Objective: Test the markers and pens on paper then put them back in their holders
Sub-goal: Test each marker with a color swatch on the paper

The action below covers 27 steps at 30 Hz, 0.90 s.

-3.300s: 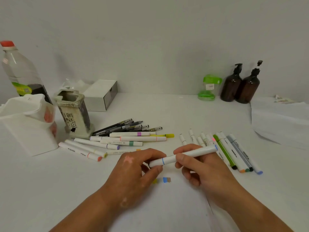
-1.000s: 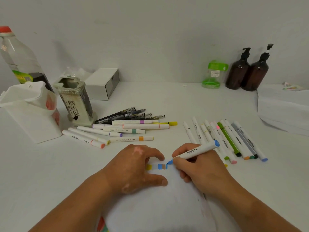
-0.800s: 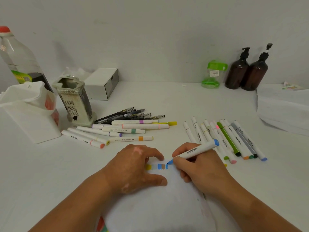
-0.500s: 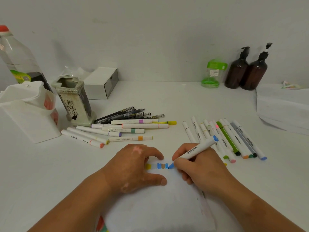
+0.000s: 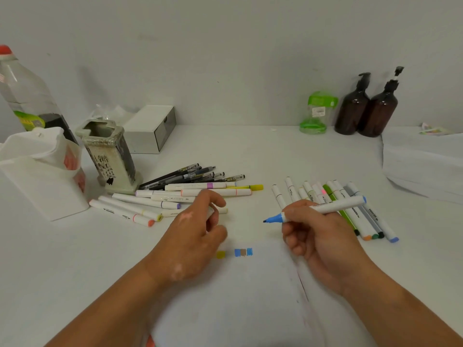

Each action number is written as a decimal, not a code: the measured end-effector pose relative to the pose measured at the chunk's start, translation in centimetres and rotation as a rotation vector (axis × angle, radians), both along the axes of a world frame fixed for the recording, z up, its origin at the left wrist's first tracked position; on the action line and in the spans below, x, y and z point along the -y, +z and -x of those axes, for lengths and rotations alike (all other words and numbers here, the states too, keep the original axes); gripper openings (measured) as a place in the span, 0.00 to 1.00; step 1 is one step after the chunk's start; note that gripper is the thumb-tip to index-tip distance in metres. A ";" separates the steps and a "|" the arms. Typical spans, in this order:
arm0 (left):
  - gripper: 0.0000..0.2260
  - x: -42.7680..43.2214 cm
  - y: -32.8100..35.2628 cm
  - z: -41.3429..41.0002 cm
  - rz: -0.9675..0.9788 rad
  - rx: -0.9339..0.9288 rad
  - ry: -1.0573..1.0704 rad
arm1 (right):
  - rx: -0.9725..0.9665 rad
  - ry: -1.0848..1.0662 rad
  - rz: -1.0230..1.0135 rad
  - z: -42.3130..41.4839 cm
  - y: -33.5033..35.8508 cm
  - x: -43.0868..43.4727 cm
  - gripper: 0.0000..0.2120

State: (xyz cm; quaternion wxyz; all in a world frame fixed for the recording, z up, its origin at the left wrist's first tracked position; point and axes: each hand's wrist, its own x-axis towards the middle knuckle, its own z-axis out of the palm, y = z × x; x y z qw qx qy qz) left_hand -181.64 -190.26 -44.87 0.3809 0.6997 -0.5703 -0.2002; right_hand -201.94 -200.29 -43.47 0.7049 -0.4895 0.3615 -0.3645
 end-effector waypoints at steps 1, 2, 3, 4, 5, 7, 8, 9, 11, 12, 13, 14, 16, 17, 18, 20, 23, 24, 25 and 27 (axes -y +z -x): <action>0.15 0.0 0.0 -0.1 0.011 -0.079 -0.001 | 0.030 0.014 -0.037 0.1 0.1 0.2 0.08; 0.16 0.0 0.0 -0.1 0.018 -0.133 -0.010 | 0.049 0.030 -0.061 0.2 0.2 0.2 0.05; 0.17 0.0 0.0 0.0 0.026 -0.166 -0.023 | 0.062 0.039 -0.073 0.2 0.2 0.3 0.03; 0.18 -0.1 0.0 0.1 0.030 -0.181 -0.038 | 0.068 0.044 -0.079 0.2 0.3 0.2 0.04; 0.18 -0.1 -0.1 0.2 0.035 -0.183 -0.052 | 0.069 0.047 -0.082 0.2 0.3 0.2 0.05; 0.17 -0.1 -0.2 0.4 0.051 -0.187 -0.086 | 0.076 0.056 -0.087 0.2 0.2 0.3 0.06; 0.15 0.0 -0.3 0.5 0.053 -0.212 -0.103 | 0.078 0.061 -0.085 0.2 0.2 0.3 0.06; 0.14 0.0 -0.4 0.6 0.052 -0.252 -0.113 | 0.078 0.063 -0.076 0.2 0.2 0.4 0.06; 0.09 0.1 -0.4 0.7 0.045 -0.342 -0.119 | 0.079 0.068 -0.052 0.3 0.1 0.5 0.06; 0.06 0.1 -0.3 0.8 0.042 -0.360 -0.120 | 0.079 0.068 -0.042 0.3 0.1 0.5 0.06; 0.07 0.1 -0.3 0.8 0.038 -0.349 -0.124 | 0.077 0.067 -0.031 0.3 0.1 0.4 0.06; 0.08 0.2 -0.2 0.9 0.031 -0.321 -0.131 | 0.073 0.066 -0.020 0.3 0.0 0.4 0.06; 0.09 0.2 -0.2 1.0 0.014 -0.259 -0.147 | 0.064 0.070 0.002 0.3 -0.1 0.4 0.05; 0.07 0.2 -0.2 1.1 0.011 -0.241 -0.147 | 0.056 0.073 0.015 0.3 -0.2 0.4 0.04; 0.06 0.1 -0.2 1.1 0.012 -0.225 -0.143 | 0.044 0.076 0.030 0.3 -0.2 0.4 0.03; 0.06 0.1 -0.2 1.2 0.022 -0.204 -0.136 | 0.015 0.095 0.071 0.4 -0.3 0.3 0.04; 0.06 0.0 -0.1 1.4 0.029 -0.207 -0.133 | -0.035 0.159 0.143 0.2 -0.3 -0.1 0.04; 0.06 0.0 -0.1 1.5 0.029 -0.207 -0.140 | -0.056 0.178 0.168 0.2 -0.4 -0.3 0.05; 0.06 -0.1 -0.1 1.5 0.032 -0.204 -0.151 | -0.079 0.196 0.198 0.1 -0.5 -0.4 0.06; 0.07 -0.2 -0.1 1.6 0.046 -0.192 -0.163 | -0.111 0.211 0.244 0.1 -0.6 -0.6 0.05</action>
